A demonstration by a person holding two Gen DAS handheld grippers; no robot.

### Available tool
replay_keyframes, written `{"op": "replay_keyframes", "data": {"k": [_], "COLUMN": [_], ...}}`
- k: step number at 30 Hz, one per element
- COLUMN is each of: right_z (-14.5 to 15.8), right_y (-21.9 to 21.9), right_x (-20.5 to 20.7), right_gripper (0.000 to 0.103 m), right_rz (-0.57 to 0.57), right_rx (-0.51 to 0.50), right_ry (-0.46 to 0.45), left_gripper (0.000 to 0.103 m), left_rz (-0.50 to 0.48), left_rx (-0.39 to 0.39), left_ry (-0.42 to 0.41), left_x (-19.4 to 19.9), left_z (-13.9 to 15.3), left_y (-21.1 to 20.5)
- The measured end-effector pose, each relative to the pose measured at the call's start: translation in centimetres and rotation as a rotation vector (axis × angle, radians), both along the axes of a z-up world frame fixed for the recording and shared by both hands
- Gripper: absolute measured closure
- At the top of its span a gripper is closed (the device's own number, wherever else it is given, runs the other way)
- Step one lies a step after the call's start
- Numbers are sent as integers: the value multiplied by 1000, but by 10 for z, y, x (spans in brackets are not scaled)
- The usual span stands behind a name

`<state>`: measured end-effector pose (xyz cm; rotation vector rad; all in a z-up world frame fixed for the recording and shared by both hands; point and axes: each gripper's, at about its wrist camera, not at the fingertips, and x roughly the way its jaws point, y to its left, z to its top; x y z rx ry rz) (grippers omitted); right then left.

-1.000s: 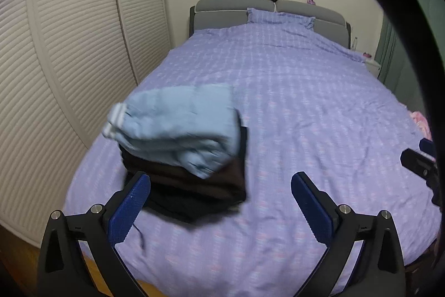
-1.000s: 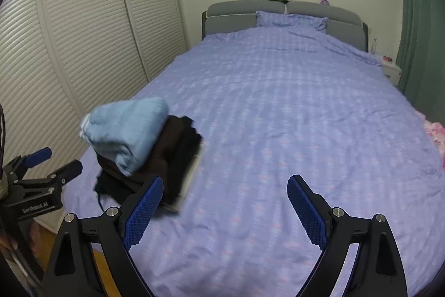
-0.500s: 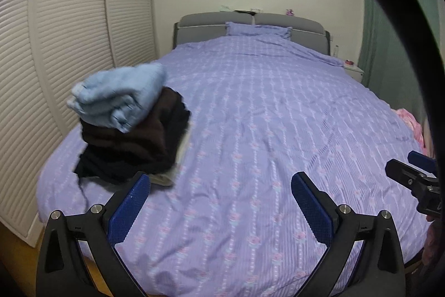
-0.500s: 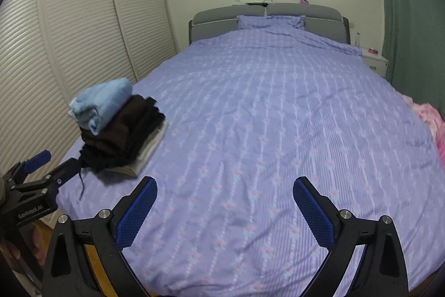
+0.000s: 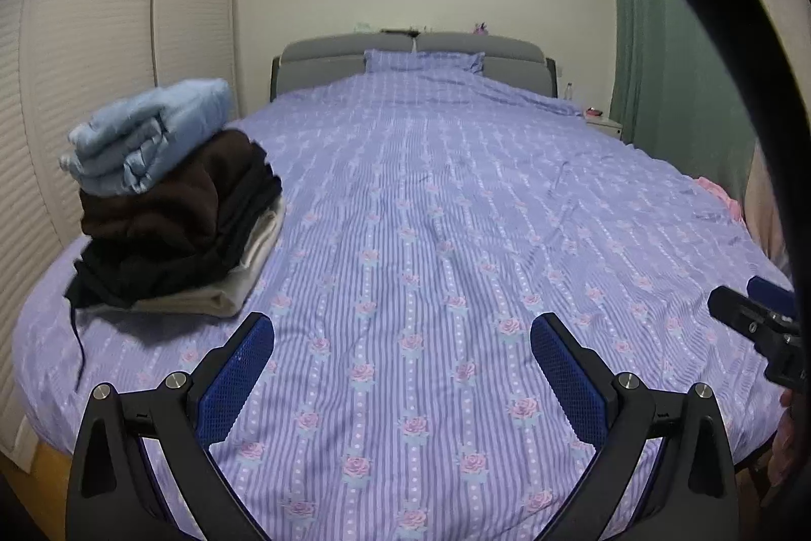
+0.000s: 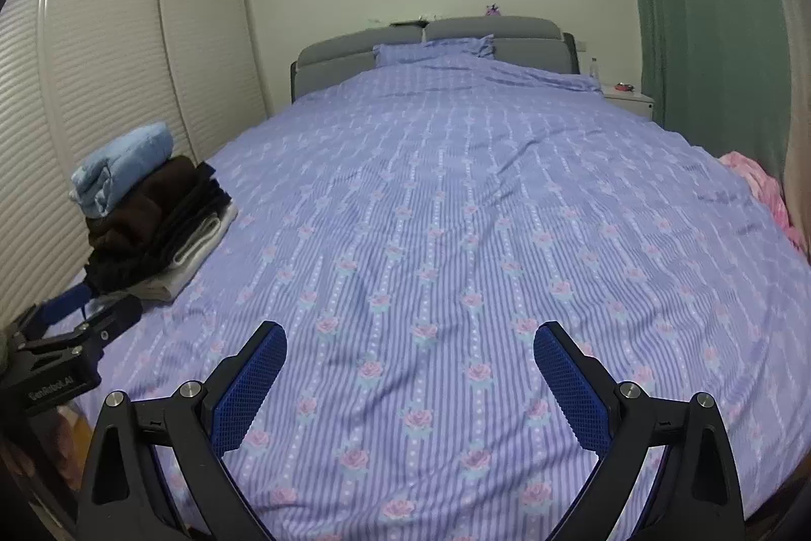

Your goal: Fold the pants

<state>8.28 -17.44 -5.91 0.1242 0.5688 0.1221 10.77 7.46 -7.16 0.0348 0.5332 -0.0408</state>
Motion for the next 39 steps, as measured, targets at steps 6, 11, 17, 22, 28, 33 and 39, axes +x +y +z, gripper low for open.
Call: {"op": "replay_keyframes", "data": {"k": [6, 11, 17, 22, 28, 33, 39], "right_z": [12, 23, 34, 38, 42, 43, 43], "right_y": [-5, -12, -21, -28, -34, -36, -36], "right_x": [-33, -65, -92, -109, -125, -131, -135], "right_gripper": [4, 4, 4, 4, 4, 4, 4], "right_rz": [12, 17, 13, 12, 7, 4, 3], "right_rx": [-12, -1, 9, 9, 19, 25, 24], "right_ry": [-48, -84, -114, -133, -152, -157, -154], "left_gripper": [0, 0, 0, 0, 0, 0, 0], "left_rz": [19, 16, 25, 13, 4, 2, 10], "left_rx": [0, -31, -23, -16, -18, -5, 8], "left_ry": [-38, -38, -56, -69, -87, -94, -81], "left_x": [-38, -66, -93, -109, -122, -130, -134], "left_z": [17, 29, 37, 43, 48, 48, 46], "left_y": [-7, -11, -20, -28, -32, -33, -34]}}
